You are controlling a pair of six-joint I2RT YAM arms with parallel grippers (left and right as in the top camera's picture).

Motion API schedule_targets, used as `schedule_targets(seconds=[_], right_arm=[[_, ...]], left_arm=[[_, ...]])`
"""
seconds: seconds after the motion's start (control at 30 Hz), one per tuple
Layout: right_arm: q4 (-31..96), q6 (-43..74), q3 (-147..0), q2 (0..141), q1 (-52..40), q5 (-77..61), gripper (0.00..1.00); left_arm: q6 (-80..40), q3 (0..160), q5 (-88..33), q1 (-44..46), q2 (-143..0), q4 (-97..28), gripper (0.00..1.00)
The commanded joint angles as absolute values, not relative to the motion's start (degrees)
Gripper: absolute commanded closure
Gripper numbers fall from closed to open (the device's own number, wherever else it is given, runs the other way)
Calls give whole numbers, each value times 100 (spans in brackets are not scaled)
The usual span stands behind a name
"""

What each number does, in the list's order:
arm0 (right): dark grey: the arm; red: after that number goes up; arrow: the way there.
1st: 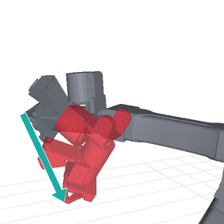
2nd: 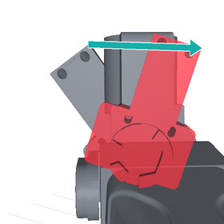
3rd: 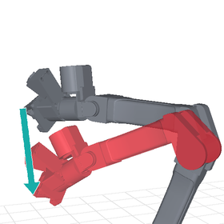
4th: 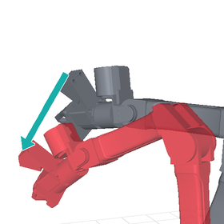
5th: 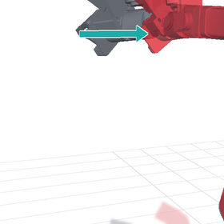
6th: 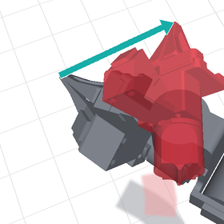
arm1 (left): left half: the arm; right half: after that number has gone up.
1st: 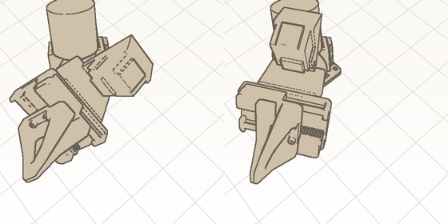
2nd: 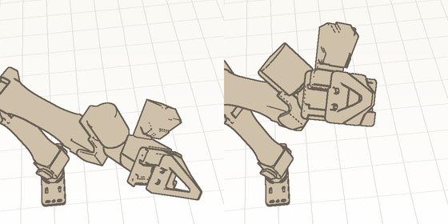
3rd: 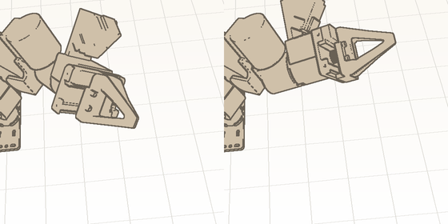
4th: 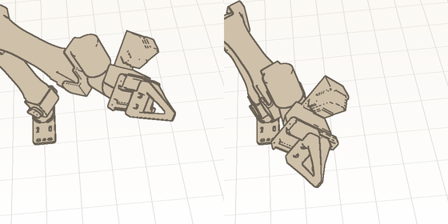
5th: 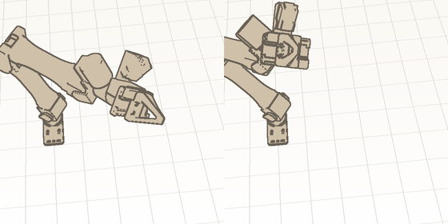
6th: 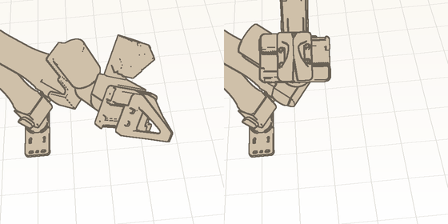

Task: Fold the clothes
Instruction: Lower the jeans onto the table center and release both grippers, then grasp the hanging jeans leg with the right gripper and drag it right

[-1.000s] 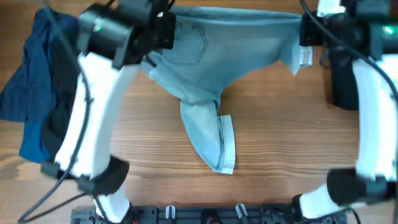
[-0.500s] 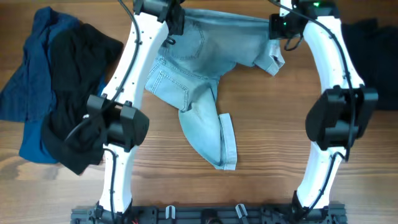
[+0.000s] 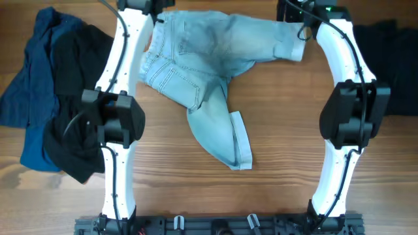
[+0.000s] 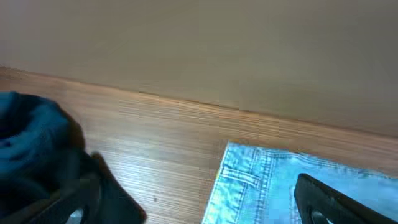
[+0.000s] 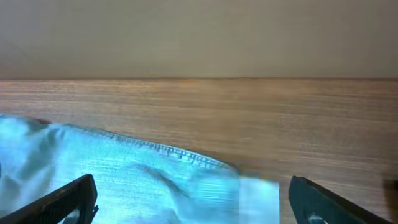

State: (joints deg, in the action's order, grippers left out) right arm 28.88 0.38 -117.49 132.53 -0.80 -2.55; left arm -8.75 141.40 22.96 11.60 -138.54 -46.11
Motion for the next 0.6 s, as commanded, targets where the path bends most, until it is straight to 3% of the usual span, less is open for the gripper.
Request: schedule_targets(seconds=[0.0,0.33,0.57], right_arm=[[3212,167,-11850,12827,-89,-198,0],[6001,165,-11850,11609,-89,-1925,0],[7940,150,-11850,11504,-123,-2014,5]], left_arm=[[-797,14252,2412,1197,-13579,-4783,0],[-797,14252,1426,1284,-12814,-7474,0],[-1017,14252,770,1240,-12750,-9310,0]])
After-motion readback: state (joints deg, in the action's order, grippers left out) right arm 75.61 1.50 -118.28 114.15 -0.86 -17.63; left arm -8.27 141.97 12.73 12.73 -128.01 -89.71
